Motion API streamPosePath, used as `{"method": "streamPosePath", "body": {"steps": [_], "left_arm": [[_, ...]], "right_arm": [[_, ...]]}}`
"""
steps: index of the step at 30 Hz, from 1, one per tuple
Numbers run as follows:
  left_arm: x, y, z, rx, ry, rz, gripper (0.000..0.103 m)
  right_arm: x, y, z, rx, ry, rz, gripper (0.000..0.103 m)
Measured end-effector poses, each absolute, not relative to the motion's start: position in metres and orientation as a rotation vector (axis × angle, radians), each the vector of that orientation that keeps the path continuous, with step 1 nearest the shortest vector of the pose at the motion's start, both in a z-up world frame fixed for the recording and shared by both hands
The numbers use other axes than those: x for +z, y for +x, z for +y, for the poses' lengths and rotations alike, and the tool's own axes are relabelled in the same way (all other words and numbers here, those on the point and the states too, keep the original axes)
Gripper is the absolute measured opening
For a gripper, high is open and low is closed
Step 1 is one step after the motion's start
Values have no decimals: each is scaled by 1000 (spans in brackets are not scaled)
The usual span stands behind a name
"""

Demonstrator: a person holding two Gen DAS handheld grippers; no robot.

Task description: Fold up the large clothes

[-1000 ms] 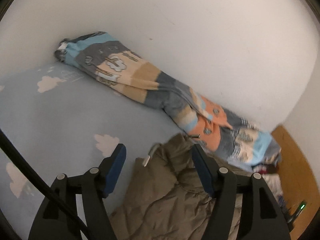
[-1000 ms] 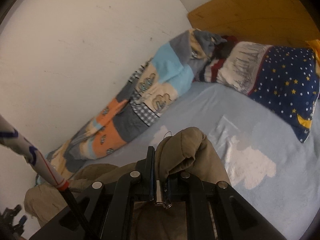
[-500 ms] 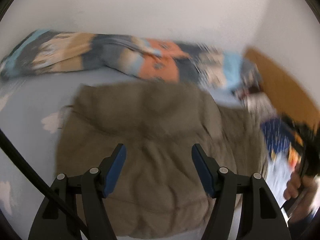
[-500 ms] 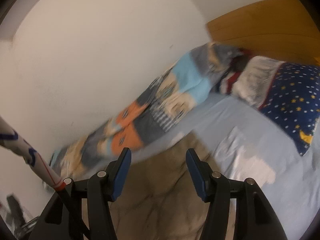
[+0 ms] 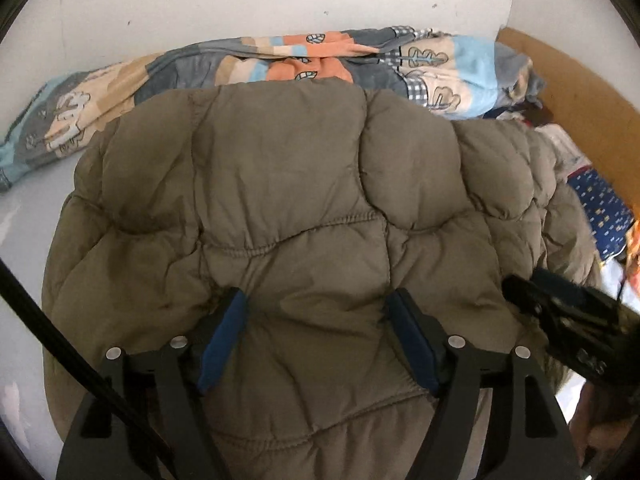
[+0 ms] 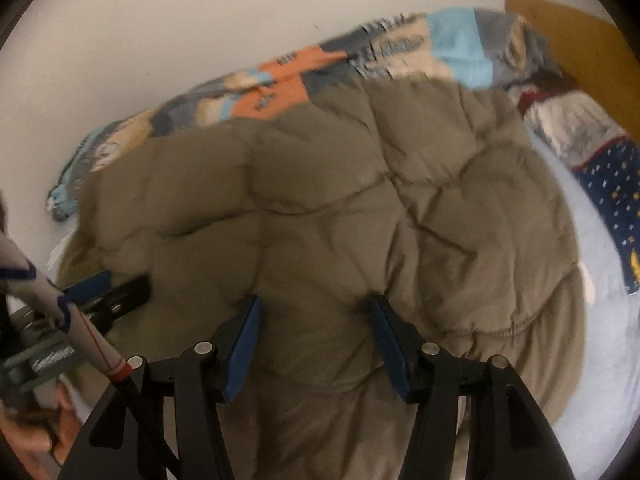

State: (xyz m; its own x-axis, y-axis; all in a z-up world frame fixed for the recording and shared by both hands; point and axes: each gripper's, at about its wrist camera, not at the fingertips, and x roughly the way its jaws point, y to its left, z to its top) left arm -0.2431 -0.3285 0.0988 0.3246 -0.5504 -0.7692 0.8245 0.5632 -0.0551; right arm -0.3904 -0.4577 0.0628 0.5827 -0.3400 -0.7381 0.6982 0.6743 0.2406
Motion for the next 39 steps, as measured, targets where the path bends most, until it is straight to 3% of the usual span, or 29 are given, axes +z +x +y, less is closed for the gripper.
{"method": "streamPosePath", "body": {"steps": [8, 16, 25, 32, 39], "left_arm": [[97, -226, -331, -916, 340, 908, 74], [140, -219, -294, -854, 291, 820, 75], [99, -156, -262, -704, 181, 1042, 74], [87, -148, -260, -704, 171, 1079, 78], [118, -153, -249, -712, 146, 1011, 78]], "right_arm": [[43, -371, -472, -658, 494, 749, 61], [85, -399, -479, -643, 597, 637, 62], [68, -441, -526, -803, 700, 703, 62], [41, -426, -536, -788, 724, 771, 65], [66, -435, -533, -784, 734, 728, 65]]}}
